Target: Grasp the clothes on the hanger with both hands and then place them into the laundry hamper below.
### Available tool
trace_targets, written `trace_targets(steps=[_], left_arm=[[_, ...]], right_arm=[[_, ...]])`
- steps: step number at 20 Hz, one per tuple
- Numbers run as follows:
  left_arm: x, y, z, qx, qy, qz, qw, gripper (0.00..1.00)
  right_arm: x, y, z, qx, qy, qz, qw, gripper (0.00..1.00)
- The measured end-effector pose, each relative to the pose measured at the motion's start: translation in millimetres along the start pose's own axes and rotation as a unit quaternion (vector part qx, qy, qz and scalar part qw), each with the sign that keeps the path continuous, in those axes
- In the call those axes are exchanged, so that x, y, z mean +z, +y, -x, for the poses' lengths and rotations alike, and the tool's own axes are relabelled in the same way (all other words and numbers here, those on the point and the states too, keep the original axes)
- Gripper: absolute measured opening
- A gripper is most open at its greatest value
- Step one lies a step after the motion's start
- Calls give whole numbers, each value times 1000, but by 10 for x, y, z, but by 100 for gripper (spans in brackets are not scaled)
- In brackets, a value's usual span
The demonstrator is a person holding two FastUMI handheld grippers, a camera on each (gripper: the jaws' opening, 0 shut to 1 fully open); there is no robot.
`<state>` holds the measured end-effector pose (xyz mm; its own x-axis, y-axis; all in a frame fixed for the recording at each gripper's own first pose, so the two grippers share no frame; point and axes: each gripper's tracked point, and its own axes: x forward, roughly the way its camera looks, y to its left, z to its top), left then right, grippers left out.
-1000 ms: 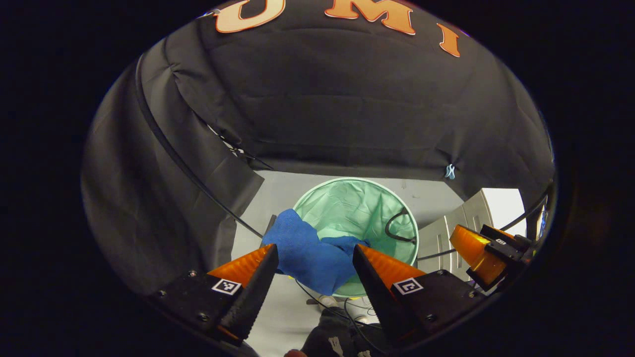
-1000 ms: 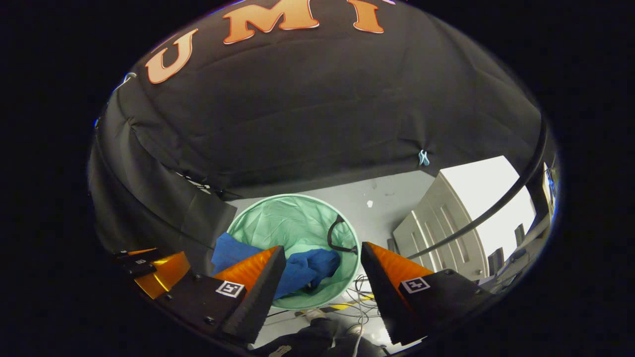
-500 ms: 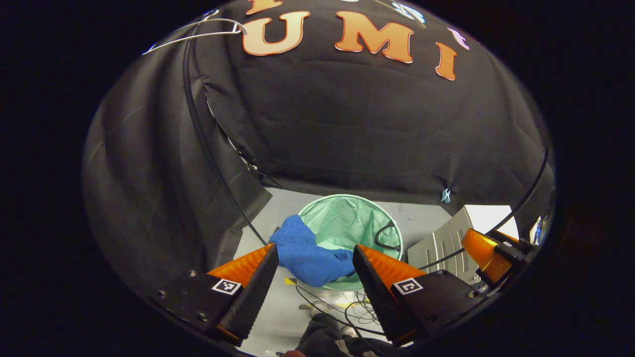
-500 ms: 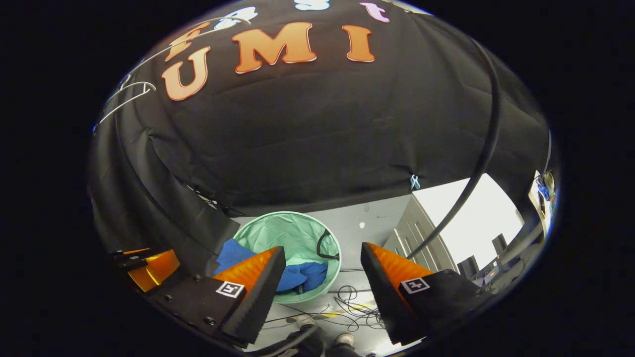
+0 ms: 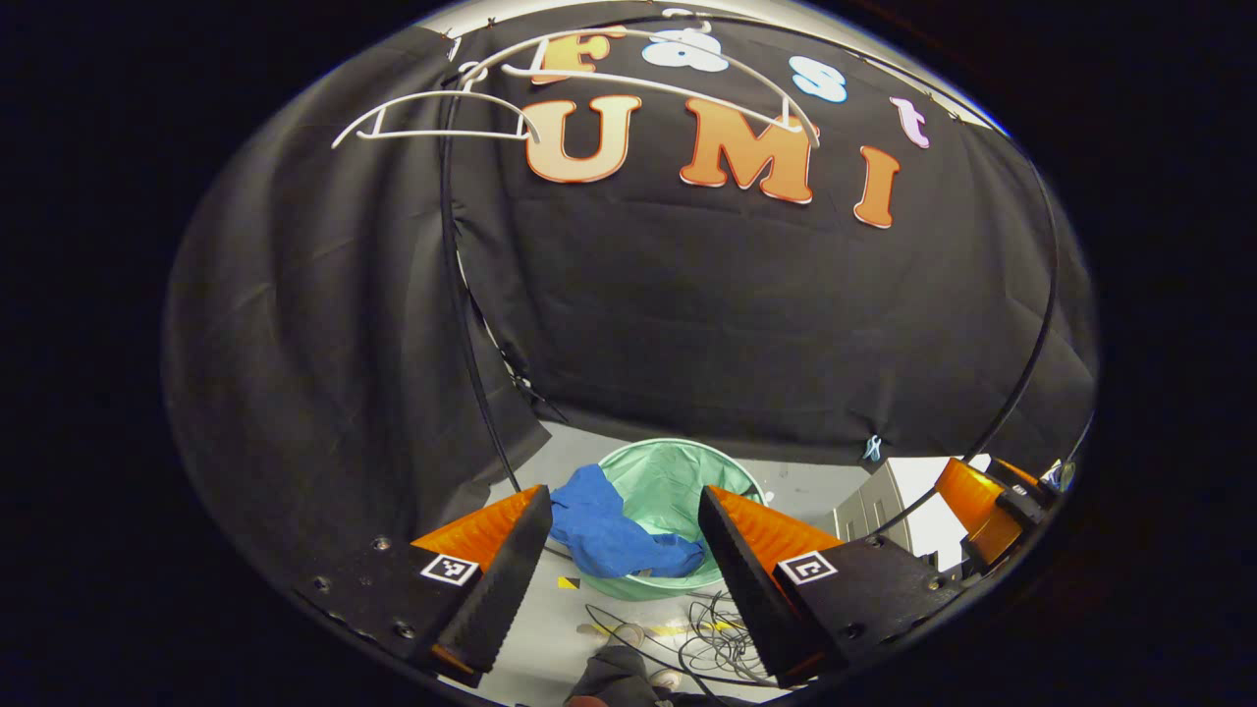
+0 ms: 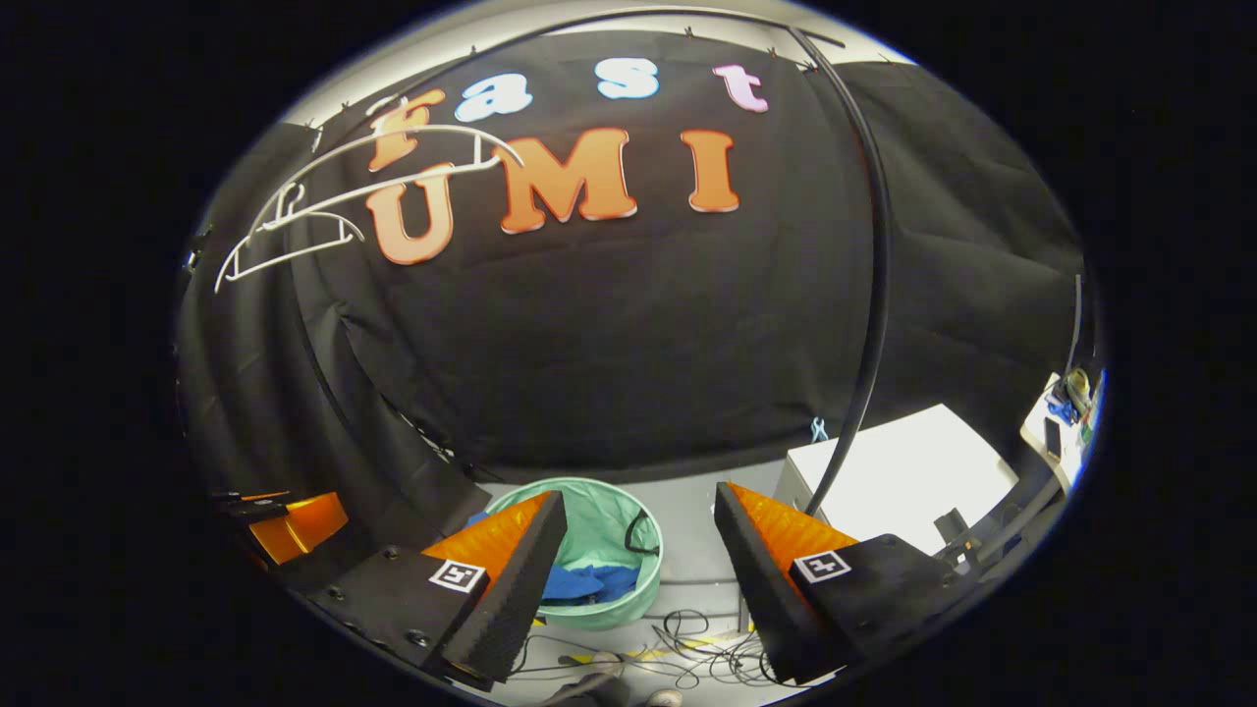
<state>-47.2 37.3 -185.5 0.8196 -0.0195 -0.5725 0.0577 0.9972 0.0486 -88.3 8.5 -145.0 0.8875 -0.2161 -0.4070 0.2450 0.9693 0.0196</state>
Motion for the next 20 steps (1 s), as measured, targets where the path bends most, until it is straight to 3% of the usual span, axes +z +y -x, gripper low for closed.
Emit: trace_targets(steps=[11, 12, 15, 16, 18, 20], left_arm=[[1037, -41, 839, -10, -129, 0, 992, 94], [1107, -66, 901, -16, -135, 2, 991, 95], [1305, -96, 1041, -32, -147, 15, 989, 95], [1405, -77, 1084, -35, -156, 17, 987, 95], [1575, -58, 1180, -40, -178, 18, 983, 95], [1643, -49, 1263, -42, -201, 20, 978, 94]], right_arm=[[1070, 66, 659, 37, -134, 4, 990, 100], [1159, 98, 748, 43, -146, 8, 988, 89], [1372, 201, 902, 68, -167, 3, 984, 89], [1442, 245, 945, 77, -172, -1, 982, 100], [1598, 251, 1019, 81, -187, -3, 979, 89], [1698, 236, 1096, 82, -203, 0, 976, 89]])
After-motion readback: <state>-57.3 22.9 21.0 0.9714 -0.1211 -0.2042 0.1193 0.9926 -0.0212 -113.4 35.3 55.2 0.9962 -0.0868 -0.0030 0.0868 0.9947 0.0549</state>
